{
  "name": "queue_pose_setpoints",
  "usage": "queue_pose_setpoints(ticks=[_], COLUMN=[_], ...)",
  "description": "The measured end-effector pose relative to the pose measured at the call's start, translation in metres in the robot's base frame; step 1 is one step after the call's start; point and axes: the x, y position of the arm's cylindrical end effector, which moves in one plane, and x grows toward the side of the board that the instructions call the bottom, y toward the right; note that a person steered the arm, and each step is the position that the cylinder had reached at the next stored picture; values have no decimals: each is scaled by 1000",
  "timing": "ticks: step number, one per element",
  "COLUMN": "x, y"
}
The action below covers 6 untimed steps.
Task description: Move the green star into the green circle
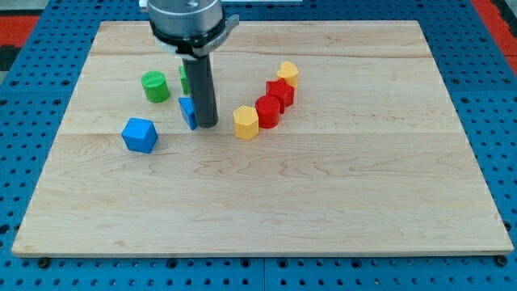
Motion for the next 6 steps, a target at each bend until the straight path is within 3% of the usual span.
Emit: queue_pose_setpoints(ticks=[2, 4, 5, 6], x=[-76, -87, -71, -71], y=[48, -55, -40, 39])
